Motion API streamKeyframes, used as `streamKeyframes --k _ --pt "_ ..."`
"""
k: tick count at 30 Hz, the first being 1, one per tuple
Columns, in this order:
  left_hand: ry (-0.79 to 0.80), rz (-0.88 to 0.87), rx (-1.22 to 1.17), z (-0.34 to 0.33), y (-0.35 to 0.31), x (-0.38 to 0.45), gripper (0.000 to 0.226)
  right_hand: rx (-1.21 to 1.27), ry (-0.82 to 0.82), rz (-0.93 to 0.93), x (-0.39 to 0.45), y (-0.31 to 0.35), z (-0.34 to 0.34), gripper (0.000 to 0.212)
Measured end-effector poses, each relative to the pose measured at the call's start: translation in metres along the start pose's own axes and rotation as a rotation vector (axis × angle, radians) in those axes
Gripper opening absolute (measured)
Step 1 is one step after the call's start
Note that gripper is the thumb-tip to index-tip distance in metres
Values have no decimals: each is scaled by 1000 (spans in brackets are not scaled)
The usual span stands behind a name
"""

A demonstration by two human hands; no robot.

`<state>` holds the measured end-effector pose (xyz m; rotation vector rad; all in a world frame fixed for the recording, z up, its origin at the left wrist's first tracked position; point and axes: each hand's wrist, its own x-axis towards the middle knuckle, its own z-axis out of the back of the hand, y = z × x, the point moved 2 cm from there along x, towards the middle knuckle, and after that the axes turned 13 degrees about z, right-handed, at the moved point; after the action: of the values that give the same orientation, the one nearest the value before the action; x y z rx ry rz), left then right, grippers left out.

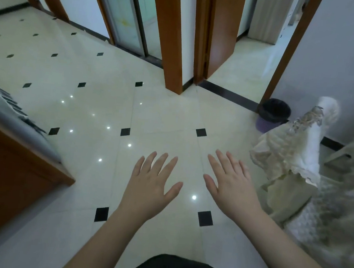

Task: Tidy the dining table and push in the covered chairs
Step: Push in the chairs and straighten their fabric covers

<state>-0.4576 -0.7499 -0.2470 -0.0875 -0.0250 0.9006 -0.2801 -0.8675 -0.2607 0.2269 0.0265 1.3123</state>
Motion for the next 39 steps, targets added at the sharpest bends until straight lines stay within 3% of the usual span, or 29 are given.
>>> streamKeyframes --k 10,20,23,31,39 --pt "19 -38 -57 -18 -5 209 71 -48 12 -106 177 -93 -11 62" --pt "9 -319 40 0 -53 419 68 -108 51 -314 305 -199 1 61" --pt "51 -396 70 4 -92 474 77 -121 24 -397 323 -240 4 58" --pt "73 -549 112 -15 -230 605 73 -105 -62 -589 362 -382 18 62" --pt "-44 -789 69 3 -389 701 64 -112 -131 -764 379 -515 75 64"
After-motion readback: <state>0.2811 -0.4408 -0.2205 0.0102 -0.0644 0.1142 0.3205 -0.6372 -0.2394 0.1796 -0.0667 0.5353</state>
